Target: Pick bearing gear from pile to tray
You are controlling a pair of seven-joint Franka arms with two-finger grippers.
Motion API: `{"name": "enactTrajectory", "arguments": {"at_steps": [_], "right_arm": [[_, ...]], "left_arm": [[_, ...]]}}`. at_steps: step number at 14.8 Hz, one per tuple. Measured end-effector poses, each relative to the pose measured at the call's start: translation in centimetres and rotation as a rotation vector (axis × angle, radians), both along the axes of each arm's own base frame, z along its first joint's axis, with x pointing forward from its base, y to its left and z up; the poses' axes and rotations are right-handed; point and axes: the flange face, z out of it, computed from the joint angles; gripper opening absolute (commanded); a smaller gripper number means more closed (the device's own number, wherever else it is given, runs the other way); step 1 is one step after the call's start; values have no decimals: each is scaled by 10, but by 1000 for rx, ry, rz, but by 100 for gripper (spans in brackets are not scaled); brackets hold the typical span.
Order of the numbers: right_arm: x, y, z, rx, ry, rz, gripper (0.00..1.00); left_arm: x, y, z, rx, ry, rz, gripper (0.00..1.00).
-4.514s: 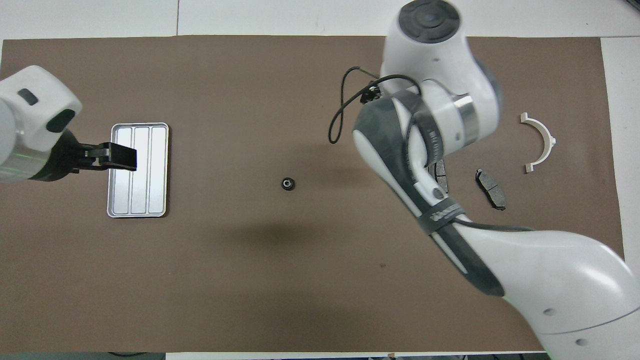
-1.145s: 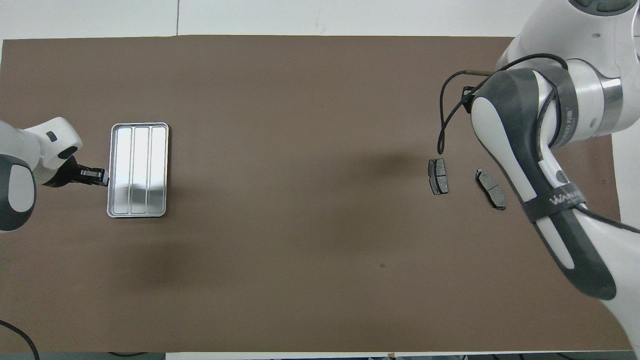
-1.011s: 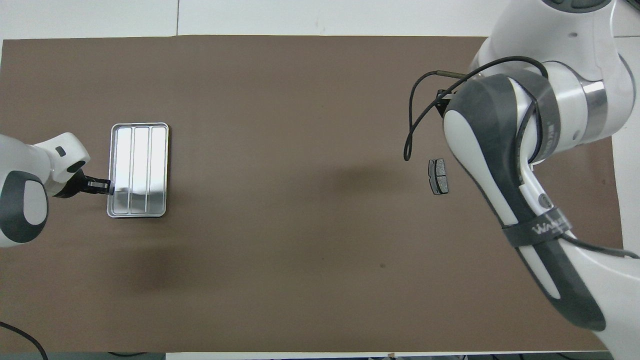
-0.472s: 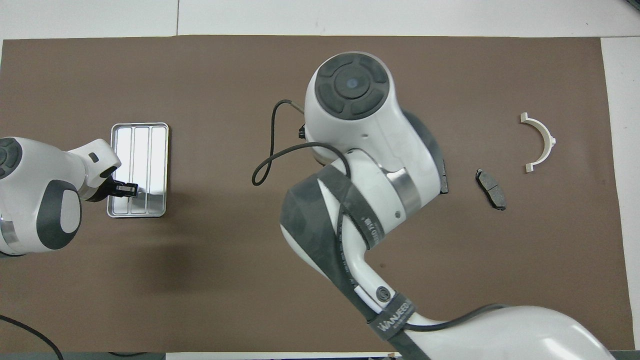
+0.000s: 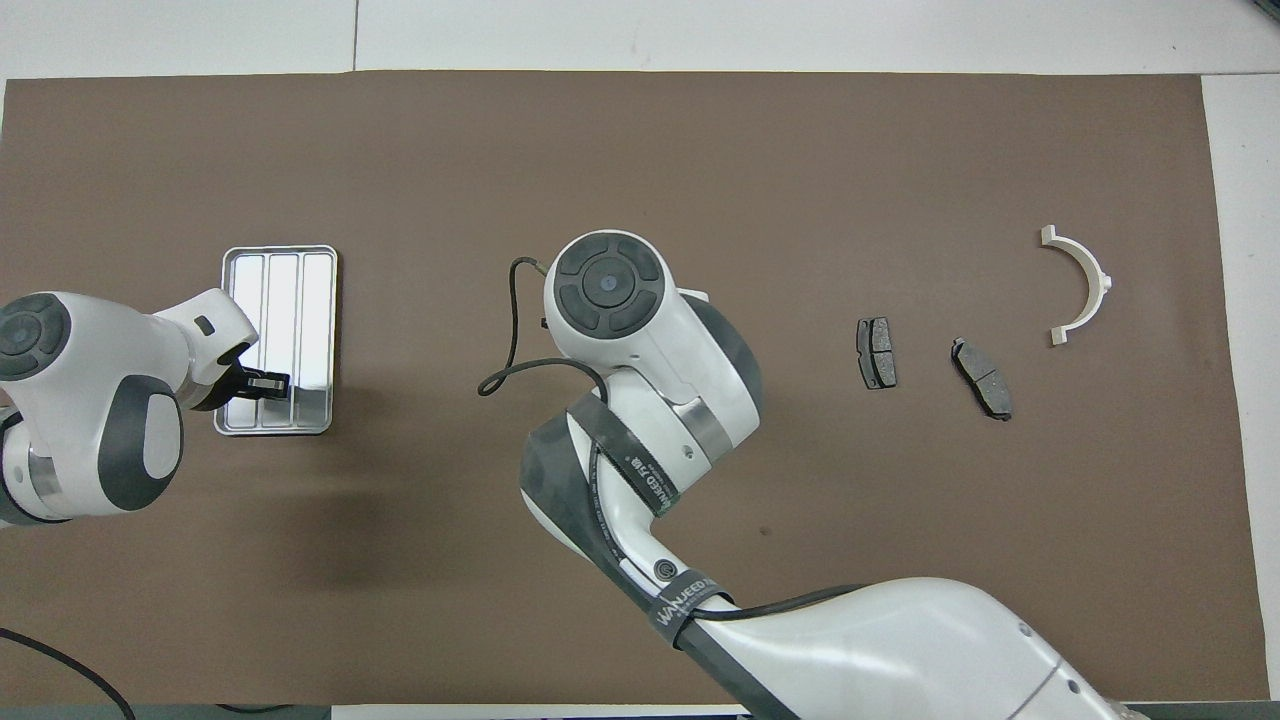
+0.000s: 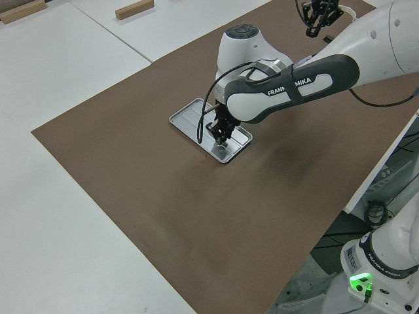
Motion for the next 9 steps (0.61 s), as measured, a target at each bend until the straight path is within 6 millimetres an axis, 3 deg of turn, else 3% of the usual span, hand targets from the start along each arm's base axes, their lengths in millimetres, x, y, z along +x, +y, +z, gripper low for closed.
{"name": "enactTrajectory", "arguments": {"at_steps": [3,4,5,6,7,8,9], "right_arm": [[-3,21,-51,13,-9,3,0],[0,21,-61,21,-19,0,0],[4,20,-68,29,-31,-6,0],[7,17,-72,33,-38,-12,0],[9,15,-74,36,-43,-16,0],[9,14,-75,37,-45,-18,19],[8,14,-77,38,-46,-17,79]], "left_arm": [[-2,0,-3,0,0,0,0],[-2,0,-3,0,0,-1,30],[-2,-1,-3,0,-1,-1,70],[-2,-1,-3,0,-2,-2,100],[-2,-2,-3,0,-4,-3,100],[-1,-2,-3,0,-6,-4,100],[0,-4,-1,0,-11,-4,100]]}}
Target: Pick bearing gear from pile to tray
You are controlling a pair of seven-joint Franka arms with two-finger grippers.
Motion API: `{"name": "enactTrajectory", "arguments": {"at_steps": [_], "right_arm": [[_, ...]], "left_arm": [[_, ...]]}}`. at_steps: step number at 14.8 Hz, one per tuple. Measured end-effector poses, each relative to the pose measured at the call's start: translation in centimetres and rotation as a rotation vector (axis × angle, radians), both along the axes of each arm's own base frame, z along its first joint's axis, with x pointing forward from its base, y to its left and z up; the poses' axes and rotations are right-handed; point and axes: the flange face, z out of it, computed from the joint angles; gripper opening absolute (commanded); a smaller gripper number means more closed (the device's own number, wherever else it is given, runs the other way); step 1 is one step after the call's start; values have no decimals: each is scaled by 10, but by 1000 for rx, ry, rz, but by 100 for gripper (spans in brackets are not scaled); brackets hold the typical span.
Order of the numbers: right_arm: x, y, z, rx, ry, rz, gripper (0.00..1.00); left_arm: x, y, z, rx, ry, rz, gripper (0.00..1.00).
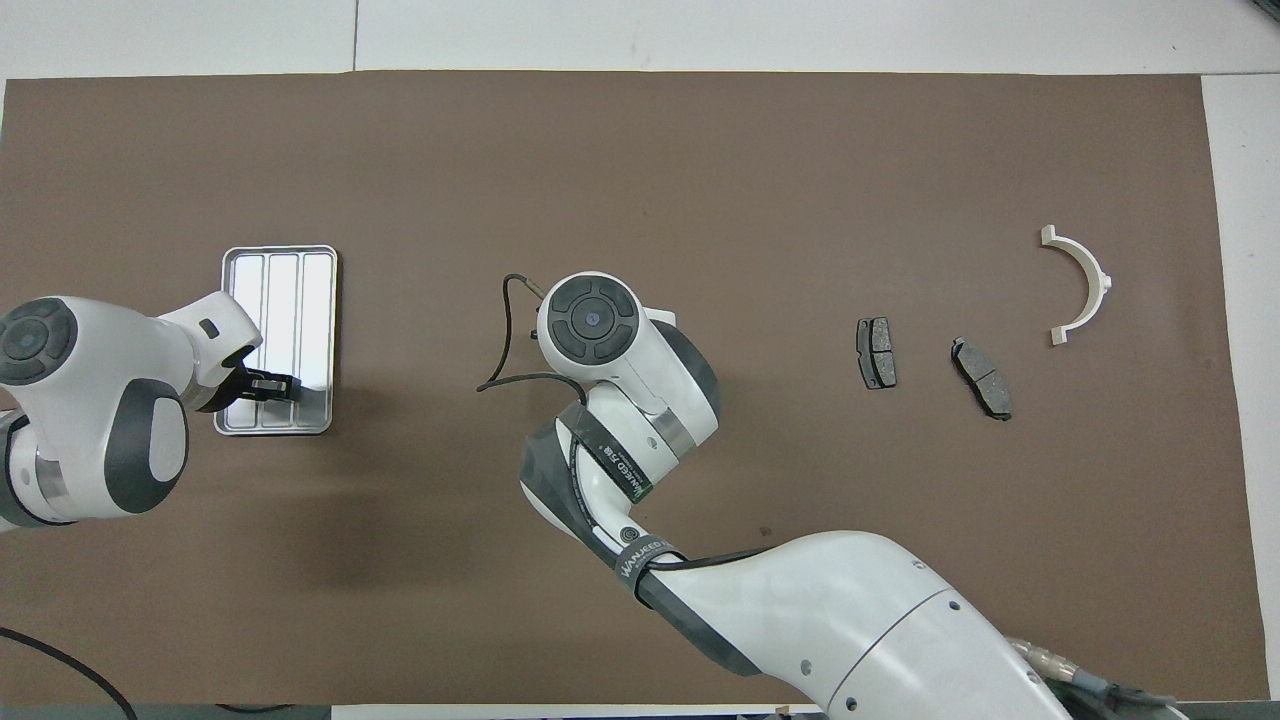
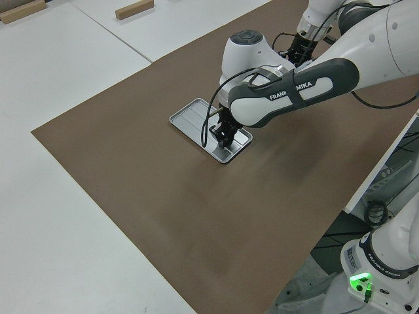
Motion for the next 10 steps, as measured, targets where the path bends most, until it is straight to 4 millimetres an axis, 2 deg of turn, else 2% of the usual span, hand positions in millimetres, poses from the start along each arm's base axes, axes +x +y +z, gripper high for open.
{"name": "enactTrajectory", "arguments": {"at_steps": [1,3,7,9,10], "right_arm": [[-1,0,-1,0,0,1,100],[0,0,0,1,-1,0,100],[7,-9,10,-12,2,-14,100],[25,-30,33,-29,8,-18,100],[36,-48,49,-36,6,3,100]], "left_arm": [[3,-3,4,0,-8,7,100],[16,-21,24,-1,-19,46,100],[39,-90,75,-7,-43,122,100],[40,-117,81,-13,-56,165,100],[38,-131,80,-16,-58,190,100]]}}
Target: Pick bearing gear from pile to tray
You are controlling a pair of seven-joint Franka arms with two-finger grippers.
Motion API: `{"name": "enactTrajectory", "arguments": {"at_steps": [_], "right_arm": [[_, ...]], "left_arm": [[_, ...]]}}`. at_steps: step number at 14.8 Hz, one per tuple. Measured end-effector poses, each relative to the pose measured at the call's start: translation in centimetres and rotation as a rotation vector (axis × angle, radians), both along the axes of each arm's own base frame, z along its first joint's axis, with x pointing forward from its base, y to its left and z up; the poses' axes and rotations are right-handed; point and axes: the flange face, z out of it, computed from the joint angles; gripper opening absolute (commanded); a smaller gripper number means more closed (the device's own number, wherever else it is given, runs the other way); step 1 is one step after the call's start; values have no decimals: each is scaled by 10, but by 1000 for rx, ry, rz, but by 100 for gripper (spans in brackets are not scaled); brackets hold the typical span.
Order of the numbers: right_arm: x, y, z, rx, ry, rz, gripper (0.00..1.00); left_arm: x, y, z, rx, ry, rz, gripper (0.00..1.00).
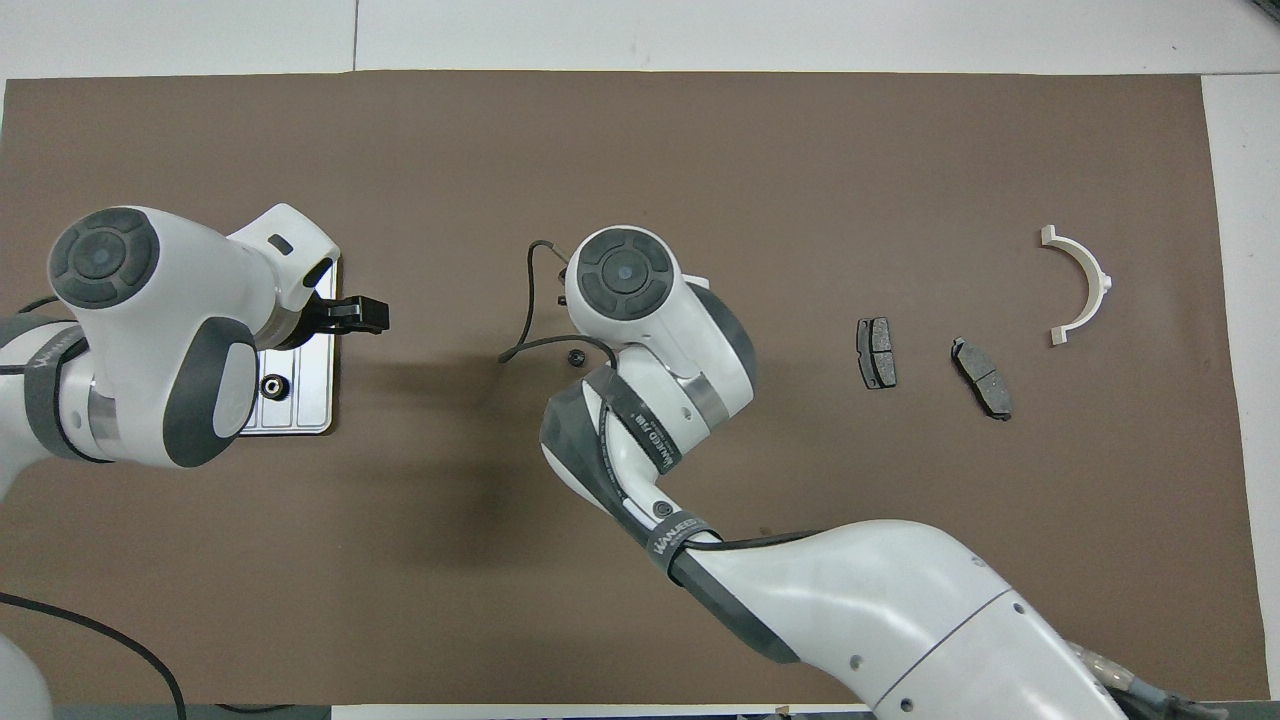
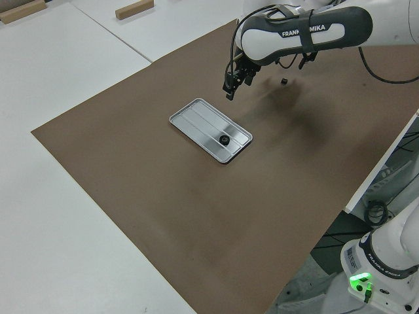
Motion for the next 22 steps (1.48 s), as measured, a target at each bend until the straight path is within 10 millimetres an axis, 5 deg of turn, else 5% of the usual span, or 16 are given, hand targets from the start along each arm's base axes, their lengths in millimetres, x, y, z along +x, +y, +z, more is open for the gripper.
{"name": "enactTrajectory", "arguments": {"at_steps": [2,5,9,13,18,22], "right_arm": [[23,-47,38,-14,-8,71,100],[47,-128,92,-40,-27,253,100],[75,-234,113,-78,-51,538,100],[86,-320,108,-94,-20,710,100],[85,-359,114,-97,-5,838,100],[67,-371,154,-103,-2,881,100]], "left_arm": [[-5,-37,-2,-8,-6,48,100],[-25,-121,-11,-17,2,81,99],[-43,-215,-46,-5,31,103,99],[-36,-228,-74,-10,25,105,98],[-32,-228,-75,-20,6,107,87],[-42,-241,-80,-19,13,124,69]]}}
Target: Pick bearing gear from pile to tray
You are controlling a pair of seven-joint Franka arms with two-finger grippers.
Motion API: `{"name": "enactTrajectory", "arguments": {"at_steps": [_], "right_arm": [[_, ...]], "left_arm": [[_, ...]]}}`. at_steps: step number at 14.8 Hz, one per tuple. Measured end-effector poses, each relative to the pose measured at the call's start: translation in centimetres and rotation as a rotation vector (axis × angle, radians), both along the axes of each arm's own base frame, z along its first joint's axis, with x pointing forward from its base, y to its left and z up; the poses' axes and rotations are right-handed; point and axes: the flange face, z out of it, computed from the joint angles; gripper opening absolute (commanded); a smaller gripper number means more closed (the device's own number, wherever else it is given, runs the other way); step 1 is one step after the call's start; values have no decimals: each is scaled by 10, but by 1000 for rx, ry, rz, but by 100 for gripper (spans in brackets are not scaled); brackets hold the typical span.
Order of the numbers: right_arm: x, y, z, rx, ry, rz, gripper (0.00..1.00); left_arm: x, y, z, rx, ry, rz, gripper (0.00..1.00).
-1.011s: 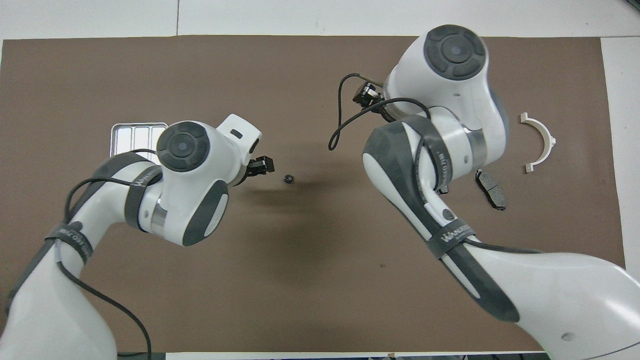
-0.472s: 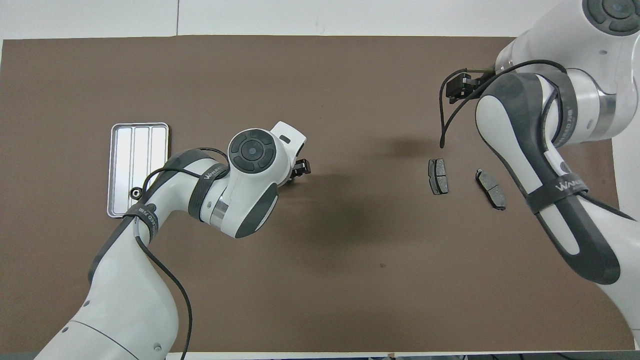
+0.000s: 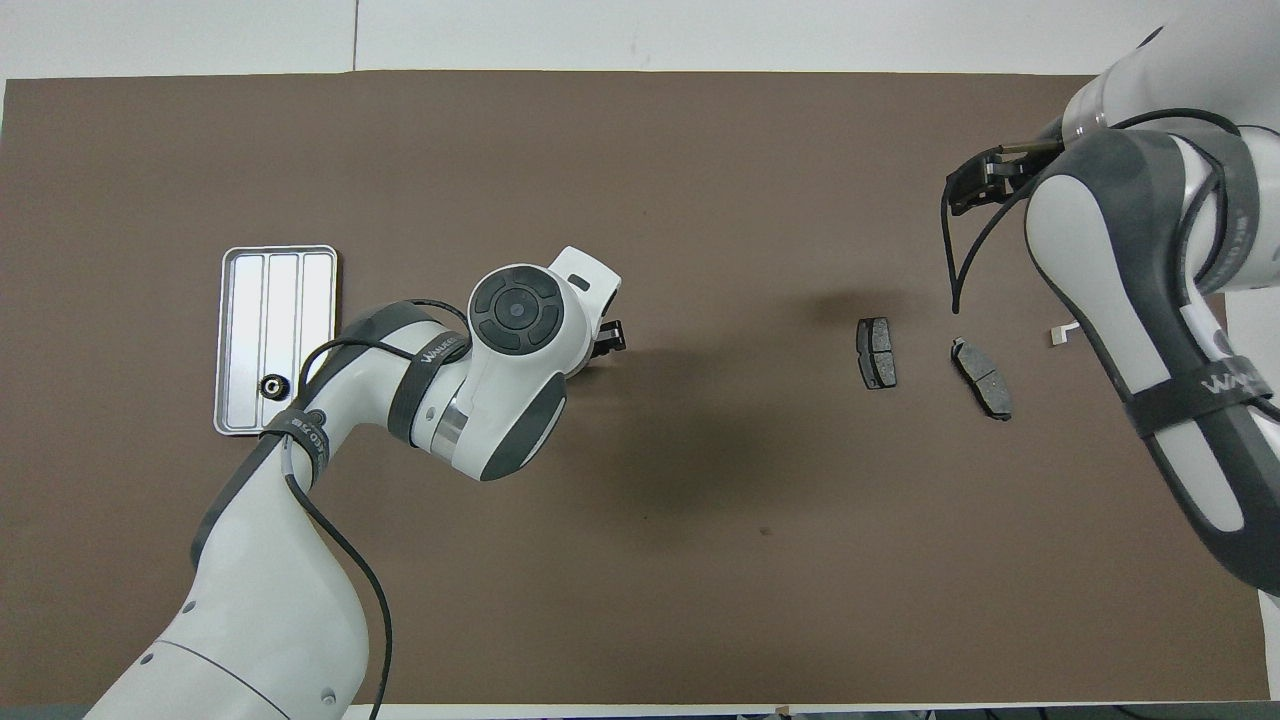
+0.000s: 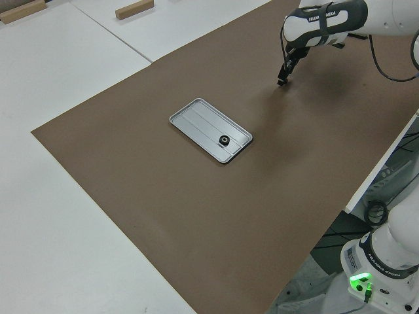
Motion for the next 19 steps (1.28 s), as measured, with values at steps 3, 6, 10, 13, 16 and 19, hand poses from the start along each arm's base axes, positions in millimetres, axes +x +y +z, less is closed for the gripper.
{"name": "enactTrajectory", "arguments": {"at_steps": [3,6,10,13,16,19], "right_arm": [[-41,-1,52,-7,-9,6,100],[-97,0,101,-16,21,10,100],[-125,0,122,-20,31,10,100],[-124,0,114,-21,48,11,100],[-124,0,113,-21,49,12,100],[-124,3,113,-21,49,17,100]], "left_arm": [[-5,-7,-2,1,4,13,24],[-5,-6,-2,2,3,21,0],[1,2,-2,5,1,37,0],[23,32,8,34,-4,25,0],[62,106,64,43,-9,-15,0],[77,189,121,50,-7,-49,0]]}}
